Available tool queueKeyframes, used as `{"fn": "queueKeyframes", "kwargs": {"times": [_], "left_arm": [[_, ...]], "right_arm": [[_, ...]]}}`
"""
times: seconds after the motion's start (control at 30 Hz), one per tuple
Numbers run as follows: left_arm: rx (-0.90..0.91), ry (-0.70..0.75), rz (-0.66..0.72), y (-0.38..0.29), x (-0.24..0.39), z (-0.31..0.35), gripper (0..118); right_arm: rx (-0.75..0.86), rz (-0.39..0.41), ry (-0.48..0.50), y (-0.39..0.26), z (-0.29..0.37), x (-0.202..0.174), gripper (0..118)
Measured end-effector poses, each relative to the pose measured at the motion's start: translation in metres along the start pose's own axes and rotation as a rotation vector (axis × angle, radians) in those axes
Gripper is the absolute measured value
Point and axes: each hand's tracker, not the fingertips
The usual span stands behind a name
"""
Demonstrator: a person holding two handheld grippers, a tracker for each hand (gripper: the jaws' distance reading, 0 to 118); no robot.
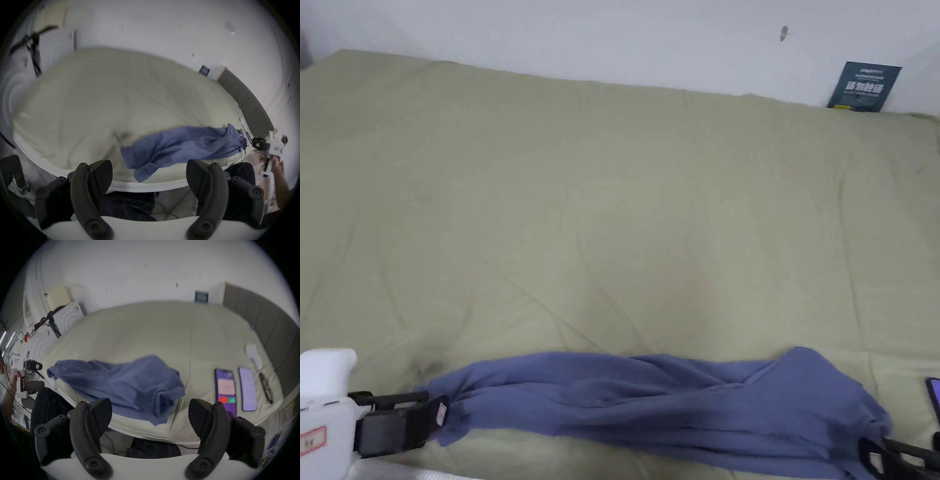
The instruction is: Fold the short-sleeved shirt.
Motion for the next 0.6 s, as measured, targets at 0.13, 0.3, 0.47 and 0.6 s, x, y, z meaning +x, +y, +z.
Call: {"fn": "queueKeyframes", "kwargs": {"times": [0.13, 0.3, 0.47, 0.6], "left_arm": [[0.216, 0.158, -0.061, -0.030, 0.020, 0.037, 98], [0.243, 0.165, 0.002, -0.051, 0.017, 0.037, 6], [0.152, 0.044, 0.164, -0.039, -0.014, 0.019, 6], [0.078, -0.157, 0.401, -0.020, -0.053, -0.004, 6]], "right_arm": [[0.242, -0.048, 0.041, -0.007, 0.042, -0.042, 98], [0.340, -0.180, 0.089, -0.009, 0.047, -0.089, 0], [0.324, -0.173, 0.200, -0.005, 0.036, -0.100, 0], [0.316, -0.167, 0.237, 0.000, 0.030, -0.105, 0]]}}
